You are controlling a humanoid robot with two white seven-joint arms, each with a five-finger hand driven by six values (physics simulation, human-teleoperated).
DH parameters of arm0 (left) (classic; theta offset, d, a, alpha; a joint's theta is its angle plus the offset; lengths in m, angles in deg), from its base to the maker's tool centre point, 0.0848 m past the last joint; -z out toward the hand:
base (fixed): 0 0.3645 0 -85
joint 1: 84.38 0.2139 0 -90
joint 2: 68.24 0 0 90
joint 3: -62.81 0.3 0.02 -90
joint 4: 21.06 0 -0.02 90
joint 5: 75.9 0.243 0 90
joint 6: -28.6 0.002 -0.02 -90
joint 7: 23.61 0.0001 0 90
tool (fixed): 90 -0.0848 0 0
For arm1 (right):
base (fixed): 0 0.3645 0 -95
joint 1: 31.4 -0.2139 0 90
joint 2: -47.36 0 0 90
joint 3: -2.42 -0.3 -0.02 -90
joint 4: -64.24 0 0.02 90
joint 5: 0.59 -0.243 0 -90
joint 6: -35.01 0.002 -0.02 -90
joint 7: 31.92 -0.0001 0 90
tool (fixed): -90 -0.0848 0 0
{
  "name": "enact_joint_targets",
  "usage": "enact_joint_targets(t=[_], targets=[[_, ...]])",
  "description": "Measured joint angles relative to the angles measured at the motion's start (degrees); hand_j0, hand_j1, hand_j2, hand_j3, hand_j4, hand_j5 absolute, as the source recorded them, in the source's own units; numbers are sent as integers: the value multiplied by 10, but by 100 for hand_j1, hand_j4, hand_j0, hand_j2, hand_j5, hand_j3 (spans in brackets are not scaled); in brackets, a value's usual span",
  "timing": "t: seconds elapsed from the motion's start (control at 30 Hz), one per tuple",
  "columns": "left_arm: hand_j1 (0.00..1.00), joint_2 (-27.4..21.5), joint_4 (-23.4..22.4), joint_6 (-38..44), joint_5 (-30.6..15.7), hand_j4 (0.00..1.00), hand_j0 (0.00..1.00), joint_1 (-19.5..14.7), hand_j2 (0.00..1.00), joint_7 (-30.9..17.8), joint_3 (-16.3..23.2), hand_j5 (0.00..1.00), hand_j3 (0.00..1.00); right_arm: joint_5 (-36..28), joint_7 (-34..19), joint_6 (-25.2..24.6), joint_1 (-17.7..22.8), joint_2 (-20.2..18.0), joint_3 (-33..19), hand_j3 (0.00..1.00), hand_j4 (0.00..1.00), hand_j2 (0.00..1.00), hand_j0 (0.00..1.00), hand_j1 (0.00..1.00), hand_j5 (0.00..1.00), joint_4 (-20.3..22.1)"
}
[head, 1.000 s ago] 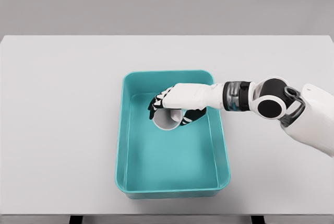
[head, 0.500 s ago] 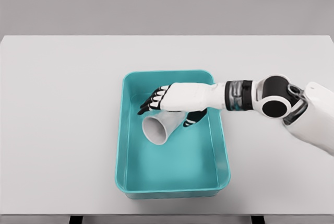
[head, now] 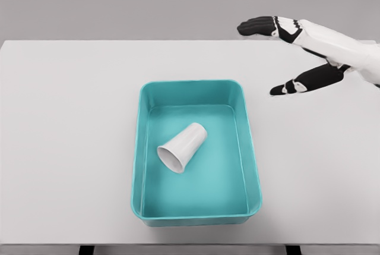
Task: Put the paper cup into the basket with your right arm
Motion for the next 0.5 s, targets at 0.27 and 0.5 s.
enact_joint_targets(t=[0.27, 0.5], targets=[[100, 0, 0, 0, 0, 100, 100, 0, 100, 0, 0, 100, 100, 33, 0, 0, 123, -8, -34, 100, 100, 100, 100, 100, 100, -10], [100, 0, 0, 0, 0, 100, 100, 0, 100, 0, 0, 100, 100, 48, 0, 0, 148, -7, -89, 100, 100, 100, 100, 100, 100, -5]])
